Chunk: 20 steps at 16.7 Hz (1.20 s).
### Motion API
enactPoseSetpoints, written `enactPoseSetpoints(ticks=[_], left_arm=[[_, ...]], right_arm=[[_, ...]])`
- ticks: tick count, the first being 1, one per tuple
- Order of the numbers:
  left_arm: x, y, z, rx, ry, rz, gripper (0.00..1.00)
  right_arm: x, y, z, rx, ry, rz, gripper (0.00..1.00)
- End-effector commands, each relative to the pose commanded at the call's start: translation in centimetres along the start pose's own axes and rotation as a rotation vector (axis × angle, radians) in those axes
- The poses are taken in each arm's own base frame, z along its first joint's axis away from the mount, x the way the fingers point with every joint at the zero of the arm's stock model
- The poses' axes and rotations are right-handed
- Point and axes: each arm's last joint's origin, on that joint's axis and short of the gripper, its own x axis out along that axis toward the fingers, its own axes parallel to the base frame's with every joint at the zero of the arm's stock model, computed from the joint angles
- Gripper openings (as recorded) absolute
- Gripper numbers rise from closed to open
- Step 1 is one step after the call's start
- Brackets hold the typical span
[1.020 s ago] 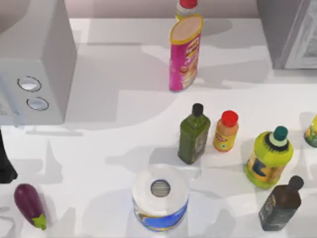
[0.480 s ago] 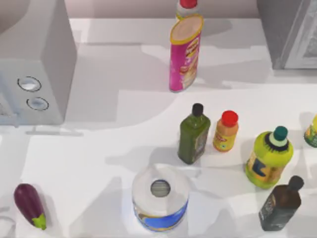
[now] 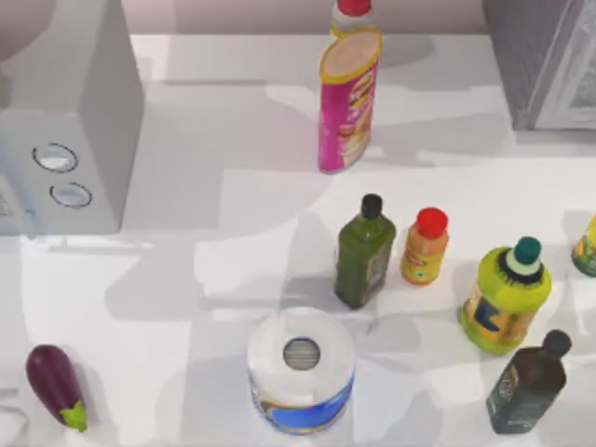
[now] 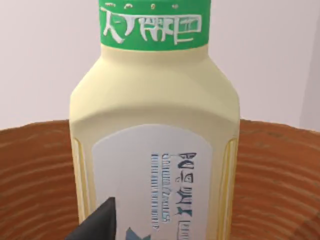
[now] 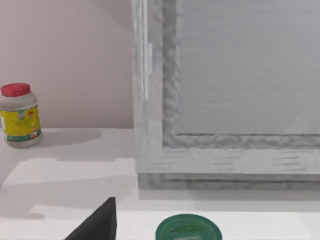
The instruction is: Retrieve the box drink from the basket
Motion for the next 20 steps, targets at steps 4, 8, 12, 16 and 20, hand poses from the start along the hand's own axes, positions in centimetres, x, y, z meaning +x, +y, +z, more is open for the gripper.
enactPoseSetpoints(ticks=[4,8,12,16,20], left_arm=[[3.3,2.5,-0.6,-0.002,0.006,-0.001,1.0],[4.1,3.2,-0.9,-0.001,0.005,-0.001,1.0],[4.0,3.0,-0.3,0.009,-0.013,-0.002,1.0],[5.5,3.2,-0.7,-0.002,0.006,-0.001,1.0],[7.7,3.3,-0.8,-0.002,0.005,-0.001,1.0]], right_arm=[[0.0,0.0,0.0,0.0,0.0,0.0,1.0],[0.0,0.0,0.0,0.0,0.0,0.0,1.0],[0.0,0.0,0.0,0.0,0.0,0.0,1.0],[0.0,0.0,0.0,0.0,0.0,0.0,1.0],[0.0,0.0,0.0,0.0,0.0,0.0,1.0]])
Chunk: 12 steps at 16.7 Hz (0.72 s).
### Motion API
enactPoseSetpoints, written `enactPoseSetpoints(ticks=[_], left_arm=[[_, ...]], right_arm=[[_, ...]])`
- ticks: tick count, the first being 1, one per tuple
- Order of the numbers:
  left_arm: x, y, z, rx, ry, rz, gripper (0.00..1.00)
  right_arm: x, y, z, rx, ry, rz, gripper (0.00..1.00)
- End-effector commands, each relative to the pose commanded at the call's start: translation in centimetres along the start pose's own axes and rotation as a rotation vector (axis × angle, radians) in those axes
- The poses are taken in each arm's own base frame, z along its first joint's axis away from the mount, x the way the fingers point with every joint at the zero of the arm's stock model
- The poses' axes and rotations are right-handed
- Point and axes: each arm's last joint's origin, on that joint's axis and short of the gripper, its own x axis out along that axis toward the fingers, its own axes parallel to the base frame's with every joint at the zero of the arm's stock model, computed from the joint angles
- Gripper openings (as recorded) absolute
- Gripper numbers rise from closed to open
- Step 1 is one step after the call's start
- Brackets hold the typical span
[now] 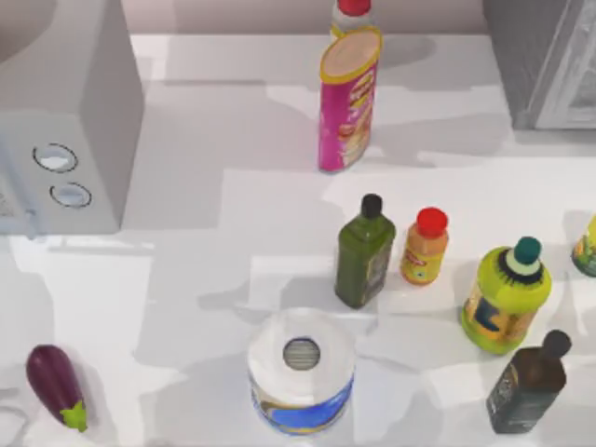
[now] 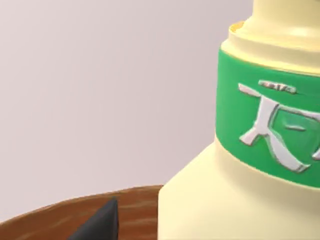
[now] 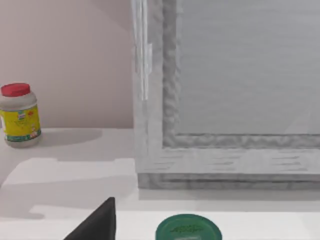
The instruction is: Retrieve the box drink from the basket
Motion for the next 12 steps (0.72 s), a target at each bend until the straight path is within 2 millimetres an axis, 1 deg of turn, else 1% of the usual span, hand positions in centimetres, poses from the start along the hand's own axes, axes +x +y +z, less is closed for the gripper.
enactPoseSetpoints(ticks=[3,8,12], left_arm=[[1.21,-0.05,-0.07,0.0,0.0,0.0,1.0],[1.42,-0.07,-0.09,0.0,0.0,0.0,1.0],[1.42,-0.07,-0.09,0.0,0.0,0.0,0.7]], right_arm=[[0.0,0.0,0.0,0.0,0.0,0.0,1.0],[0.0,0.0,0.0,0.0,0.0,0.0,1.0],[0.0,0.0,0.0,0.0,0.0,0.0,1.0]])
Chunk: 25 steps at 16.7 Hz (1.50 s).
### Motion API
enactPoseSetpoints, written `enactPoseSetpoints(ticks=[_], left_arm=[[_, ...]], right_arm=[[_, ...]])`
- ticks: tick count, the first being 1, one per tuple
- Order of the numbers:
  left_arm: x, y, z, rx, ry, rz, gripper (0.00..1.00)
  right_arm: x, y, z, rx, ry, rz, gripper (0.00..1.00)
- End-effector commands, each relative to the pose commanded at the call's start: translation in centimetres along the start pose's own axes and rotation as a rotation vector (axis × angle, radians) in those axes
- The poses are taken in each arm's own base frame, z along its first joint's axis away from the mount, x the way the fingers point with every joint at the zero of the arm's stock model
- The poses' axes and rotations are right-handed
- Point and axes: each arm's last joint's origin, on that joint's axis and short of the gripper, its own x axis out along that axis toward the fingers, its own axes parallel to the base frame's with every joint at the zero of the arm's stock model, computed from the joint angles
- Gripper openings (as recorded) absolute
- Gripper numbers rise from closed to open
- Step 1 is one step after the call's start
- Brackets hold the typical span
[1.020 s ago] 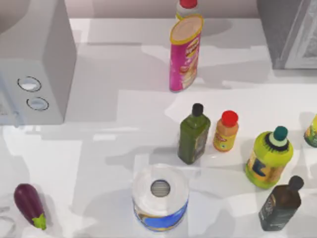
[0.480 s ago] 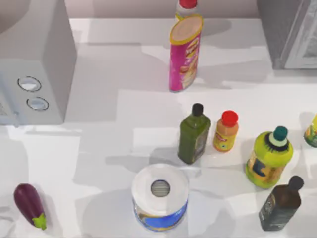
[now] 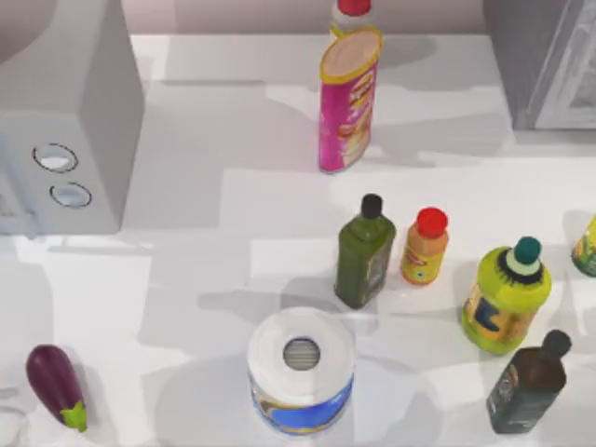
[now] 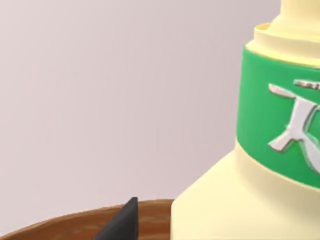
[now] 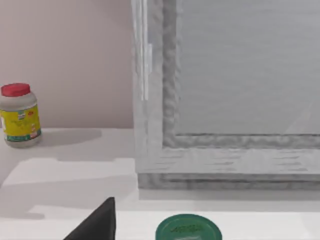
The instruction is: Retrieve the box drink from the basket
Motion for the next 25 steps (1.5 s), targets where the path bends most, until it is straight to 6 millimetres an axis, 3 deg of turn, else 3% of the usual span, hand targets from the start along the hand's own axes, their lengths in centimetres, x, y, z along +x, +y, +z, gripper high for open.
enactPoseSetpoints(ticks=[9,17,20,22,25], left_arm=[[0.0,0.0,0.0,0.0,0.0,0.0,0.02],[0.0,0.0,0.0,0.0,0.0,0.0,0.0],[-0.3,0.1,1.4,0.011,-0.035,0.01,0.0],[-0.2,-0.2,3.5,0.018,-0.089,0.023,0.0],[-0.2,-0.5,8.7,0.042,-0.212,0.05,0.0]], right_arm=[[0.0,0.0,0.0,0.0,0.0,0.0,1.0],[0.0,0.0,0.0,0.0,0.0,0.0,1.0],[0.0,0.0,0.0,0.0,0.0,0.0,1.0],[0.0,0.0,0.0,0.0,0.0,0.0,1.0],[0.0,0.0,0.0,0.0,0.0,0.0,1.0]])
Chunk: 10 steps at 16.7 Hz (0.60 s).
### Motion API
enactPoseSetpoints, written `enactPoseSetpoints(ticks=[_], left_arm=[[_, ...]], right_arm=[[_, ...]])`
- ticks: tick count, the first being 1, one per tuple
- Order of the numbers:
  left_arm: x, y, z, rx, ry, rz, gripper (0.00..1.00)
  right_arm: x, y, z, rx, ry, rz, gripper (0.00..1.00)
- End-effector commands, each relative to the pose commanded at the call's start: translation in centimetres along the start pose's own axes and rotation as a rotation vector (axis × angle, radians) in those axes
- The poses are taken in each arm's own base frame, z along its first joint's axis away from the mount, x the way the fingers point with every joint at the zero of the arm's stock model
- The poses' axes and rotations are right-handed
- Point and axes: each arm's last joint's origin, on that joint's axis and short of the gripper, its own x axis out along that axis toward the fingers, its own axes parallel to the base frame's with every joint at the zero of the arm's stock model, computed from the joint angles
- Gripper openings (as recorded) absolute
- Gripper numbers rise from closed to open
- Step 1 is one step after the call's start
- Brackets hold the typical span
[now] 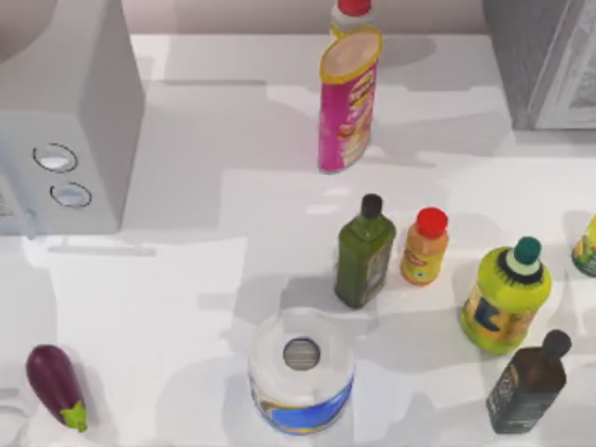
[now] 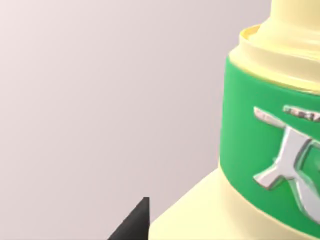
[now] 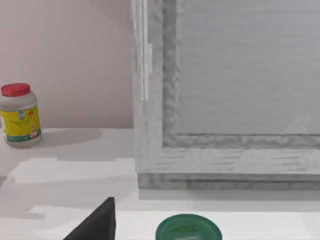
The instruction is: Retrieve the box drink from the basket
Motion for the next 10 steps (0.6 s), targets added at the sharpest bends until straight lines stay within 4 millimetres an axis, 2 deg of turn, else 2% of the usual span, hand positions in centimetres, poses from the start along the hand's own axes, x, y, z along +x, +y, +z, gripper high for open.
enactPoseSetpoints(ticks=[3,5,7,10], left_arm=[[0.6,0.3,4.9,0.017,-0.06,0.024,0.0],[0.8,0.5,6.9,0.014,-0.028,0.027,0.0],[0.9,0.7,7.6,0.001,0.048,0.016,0.0],[1.1,0.8,7.5,-0.02,0.147,-0.021,0.0]], right_arm=[[0.0,0.0,0.0,0.0,0.0,0.0,1.0],[0.0,0.0,0.0,0.0,0.0,0.0,1.0],[0.0,0.0,0.0,0.0,0.0,0.0,1.0],[0.0,0.0,0.0,0.0,0.0,0.0,1.0]])
